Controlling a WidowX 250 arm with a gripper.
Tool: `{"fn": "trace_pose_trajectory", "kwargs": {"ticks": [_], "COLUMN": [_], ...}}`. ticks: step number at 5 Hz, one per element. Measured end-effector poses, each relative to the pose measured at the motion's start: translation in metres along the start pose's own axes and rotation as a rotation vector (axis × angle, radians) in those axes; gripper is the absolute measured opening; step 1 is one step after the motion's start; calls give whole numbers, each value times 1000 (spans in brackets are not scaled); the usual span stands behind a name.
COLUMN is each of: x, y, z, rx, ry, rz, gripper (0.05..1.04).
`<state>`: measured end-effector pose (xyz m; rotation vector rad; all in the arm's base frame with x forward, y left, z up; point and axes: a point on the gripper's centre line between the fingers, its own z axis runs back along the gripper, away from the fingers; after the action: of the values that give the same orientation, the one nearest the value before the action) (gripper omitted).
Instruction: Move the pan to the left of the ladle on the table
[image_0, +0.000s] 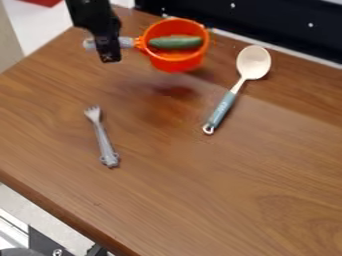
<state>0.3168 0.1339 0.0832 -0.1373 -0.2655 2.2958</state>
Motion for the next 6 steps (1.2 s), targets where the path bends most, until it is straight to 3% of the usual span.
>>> {"fn": "trace_pose_trajectory", "kwargs": {"ticks": [1, 2, 3, 4, 5, 6], "x": [3, 0, 0, -1, -2, 1], "y": [-4, -4, -4, -3, -3, -1], "z": [-17, -26, -30, -28, -28, -27], "rx": [0, 44, 113, 139, 146, 156], "ry": [-46, -48, -22, 8, 32, 12], "rz": [38, 49, 67, 60, 31, 3], "gripper": [357, 357, 357, 410, 693, 949]}}
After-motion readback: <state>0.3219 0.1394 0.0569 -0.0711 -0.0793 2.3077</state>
